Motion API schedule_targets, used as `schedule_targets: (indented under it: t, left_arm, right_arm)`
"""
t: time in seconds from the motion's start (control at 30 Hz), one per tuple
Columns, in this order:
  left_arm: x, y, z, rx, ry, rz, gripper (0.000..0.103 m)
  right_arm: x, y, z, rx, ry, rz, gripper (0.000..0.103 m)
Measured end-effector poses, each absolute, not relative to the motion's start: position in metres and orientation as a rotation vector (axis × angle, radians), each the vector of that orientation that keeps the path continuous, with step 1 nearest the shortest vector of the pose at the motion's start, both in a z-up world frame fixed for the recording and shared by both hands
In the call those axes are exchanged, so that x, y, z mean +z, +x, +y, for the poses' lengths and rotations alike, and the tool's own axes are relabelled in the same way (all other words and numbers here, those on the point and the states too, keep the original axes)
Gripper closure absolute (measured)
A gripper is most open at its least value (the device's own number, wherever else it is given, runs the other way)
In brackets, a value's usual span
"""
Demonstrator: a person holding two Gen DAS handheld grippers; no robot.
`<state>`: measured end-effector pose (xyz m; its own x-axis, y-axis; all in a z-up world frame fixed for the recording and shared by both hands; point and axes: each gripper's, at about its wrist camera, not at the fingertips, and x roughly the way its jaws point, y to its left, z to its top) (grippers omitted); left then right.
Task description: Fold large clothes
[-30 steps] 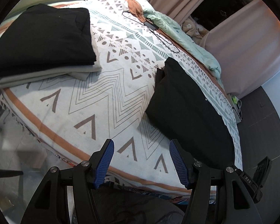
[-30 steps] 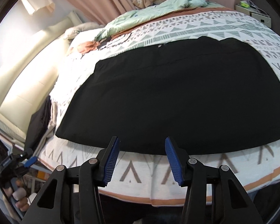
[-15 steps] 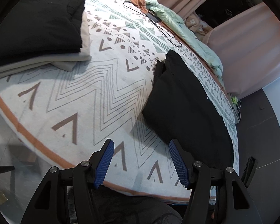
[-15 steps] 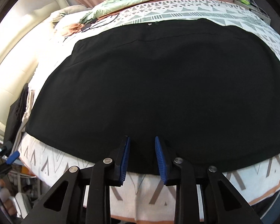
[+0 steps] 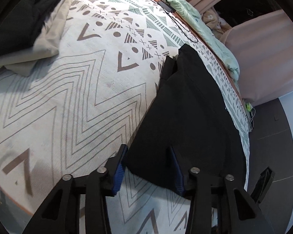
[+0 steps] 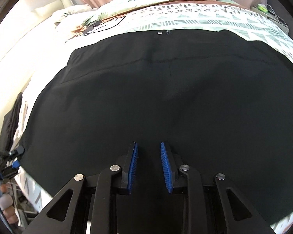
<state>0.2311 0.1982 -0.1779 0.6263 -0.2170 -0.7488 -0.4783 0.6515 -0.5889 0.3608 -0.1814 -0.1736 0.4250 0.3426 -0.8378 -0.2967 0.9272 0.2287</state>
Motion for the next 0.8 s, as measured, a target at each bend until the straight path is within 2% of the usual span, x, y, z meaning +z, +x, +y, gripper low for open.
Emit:
schedule_targets:
  t: [0.17,0.37,0.8]
  left_arm:
    - [-0.189,0.234,0.2,0.194,-0.927,0.918,0.066]
    - [-0.191,0.232,0.195,0.24,-0.957,0.899,0.067]
    - [-0.195,0.227,0.2,0.283,-1.101,0.885,0.067]
  right_arm:
    - [-0.17,0.399,-0.169,0.39,0.029,1.066,0.088]
    - [-0.169,0.442,-0.164,0.399,0.053,1.092,0.096]
    - [-0.169,0.528,-0.152,0.414,0.126,1.127,0.103]
